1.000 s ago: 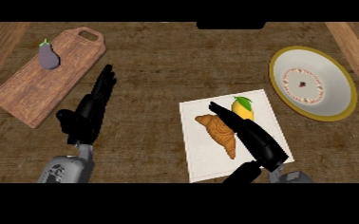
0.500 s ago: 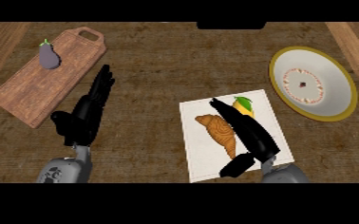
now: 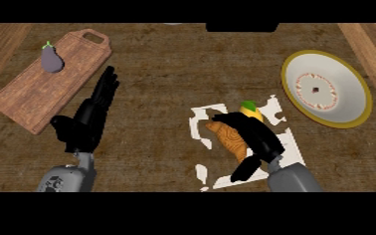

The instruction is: Pick the croissant from the placemat and place it in the bowl

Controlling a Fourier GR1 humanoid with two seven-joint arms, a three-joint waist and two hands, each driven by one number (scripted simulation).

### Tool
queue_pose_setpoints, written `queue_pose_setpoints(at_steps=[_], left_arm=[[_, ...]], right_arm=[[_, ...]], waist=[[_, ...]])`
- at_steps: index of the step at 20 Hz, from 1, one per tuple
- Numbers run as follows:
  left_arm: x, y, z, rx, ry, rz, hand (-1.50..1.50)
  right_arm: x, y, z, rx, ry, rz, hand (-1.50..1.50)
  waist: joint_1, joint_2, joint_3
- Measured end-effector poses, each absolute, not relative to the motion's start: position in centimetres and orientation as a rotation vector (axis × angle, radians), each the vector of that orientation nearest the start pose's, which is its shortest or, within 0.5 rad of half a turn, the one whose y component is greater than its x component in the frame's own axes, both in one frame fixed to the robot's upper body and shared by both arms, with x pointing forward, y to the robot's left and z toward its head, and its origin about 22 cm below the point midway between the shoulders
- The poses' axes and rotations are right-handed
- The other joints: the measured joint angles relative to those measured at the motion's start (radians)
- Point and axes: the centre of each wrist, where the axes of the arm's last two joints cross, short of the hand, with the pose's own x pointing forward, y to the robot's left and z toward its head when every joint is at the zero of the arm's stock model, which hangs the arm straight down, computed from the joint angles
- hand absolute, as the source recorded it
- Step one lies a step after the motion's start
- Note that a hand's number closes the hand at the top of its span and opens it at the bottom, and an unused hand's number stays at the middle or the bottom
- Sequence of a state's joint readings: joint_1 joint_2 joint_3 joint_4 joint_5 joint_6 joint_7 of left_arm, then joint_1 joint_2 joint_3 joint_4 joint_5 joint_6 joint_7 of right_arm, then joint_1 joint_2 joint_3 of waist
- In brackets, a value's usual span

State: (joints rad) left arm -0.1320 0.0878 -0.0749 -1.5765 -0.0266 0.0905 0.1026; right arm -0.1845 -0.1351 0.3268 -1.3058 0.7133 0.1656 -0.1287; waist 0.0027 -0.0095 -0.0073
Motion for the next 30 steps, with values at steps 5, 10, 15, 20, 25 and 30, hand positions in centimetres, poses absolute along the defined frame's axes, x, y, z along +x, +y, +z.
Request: queue_pose_setpoints(at_steps=[5,10,15,20,25,30], left_arm=[[26.8,21.2,2.9,0.072,-1.595,-0.113,0.00],[27.0,22.5,2.5,0.071,-1.593,-0.111,0.00],[27.0,22.4,2.8,0.079,-1.588,-0.094,0.00],[27.1,21.6,2.4,0.079,-1.590,-0.096,0.00],[27.1,22.5,2.2,0.081,-1.587,-0.101,0.00],[26.8,22.6,2.9,0.080,-1.592,-0.098,0.00]], right_arm=[[27.1,-16.8,-2.2,-0.219,-1.505,1.332,1.50],[26.4,-17.0,-2.1,-0.179,-1.517,1.345,1.50],[23.9,-20.2,-2.6,-0.079,-1.506,1.126,1.50],[20.5,-24.0,-1.7,-0.002,-1.562,0.958,1.50],[18.0,-25.4,1.4,0.044,-1.758,0.818,1.50],[16.2,-25.6,6.5,-0.050,-1.945,0.759,1.50]], waist=[[-0.002,-0.004,-0.005],[-0.005,-0.005,-0.006],[-0.021,0.001,0.002],[-0.022,0.005,0.006],[-0.024,0.005,0.006],[-0.020,0.004,0.007]])
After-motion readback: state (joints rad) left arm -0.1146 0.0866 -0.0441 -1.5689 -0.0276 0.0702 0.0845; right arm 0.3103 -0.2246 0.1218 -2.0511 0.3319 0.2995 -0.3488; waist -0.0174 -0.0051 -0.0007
